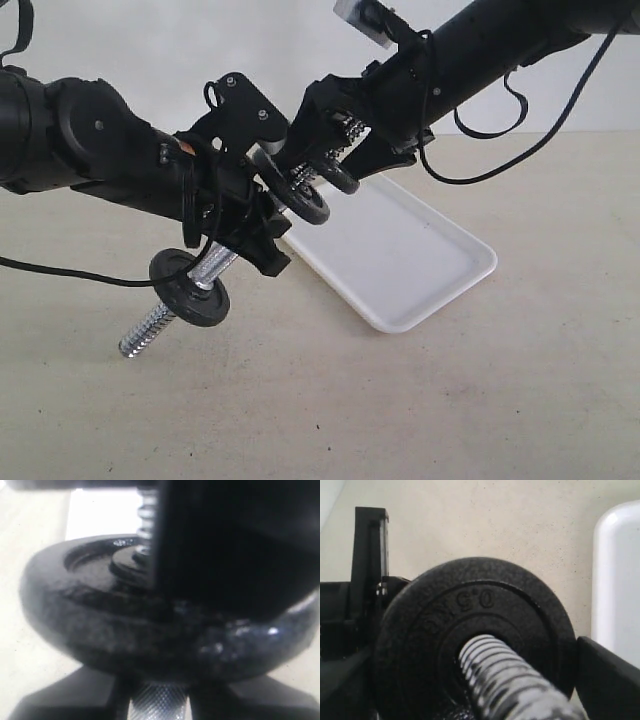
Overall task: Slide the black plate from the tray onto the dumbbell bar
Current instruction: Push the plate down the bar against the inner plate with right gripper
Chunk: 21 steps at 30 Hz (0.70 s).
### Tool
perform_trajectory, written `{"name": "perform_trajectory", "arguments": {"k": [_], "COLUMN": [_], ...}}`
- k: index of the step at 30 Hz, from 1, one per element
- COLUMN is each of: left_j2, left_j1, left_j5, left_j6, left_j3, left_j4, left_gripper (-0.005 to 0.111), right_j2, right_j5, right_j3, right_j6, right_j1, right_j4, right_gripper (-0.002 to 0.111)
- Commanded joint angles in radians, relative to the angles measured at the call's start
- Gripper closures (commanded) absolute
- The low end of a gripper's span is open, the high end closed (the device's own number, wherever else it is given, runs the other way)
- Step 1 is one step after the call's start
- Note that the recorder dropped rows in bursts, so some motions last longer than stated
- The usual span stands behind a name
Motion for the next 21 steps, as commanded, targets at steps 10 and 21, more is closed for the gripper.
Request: {"name": "perform_trajectory", "arguments": {"k": [10, 21], "left_j2": [-0.011, -0.011], "left_j1": [-0.008, 0.006], "left_j5": [-0.25, -0.272], "left_j6": [-0.027, -0.027], "left_j3": [-0.03, -0.03], "left_j4": [-0.063, -0.061], "left_gripper": [0.102, 0.102], "right_j2": [-0.05, -0.059], "right_j5": [0.144, 0.144], "right_j3": [-0.022, -0.022], "right_j6": [-0.093, -0.06], "right_j1": [0.033, 0.022], "right_j4": [0.194, 0.191], "right_gripper": [0.004, 0.003]}}
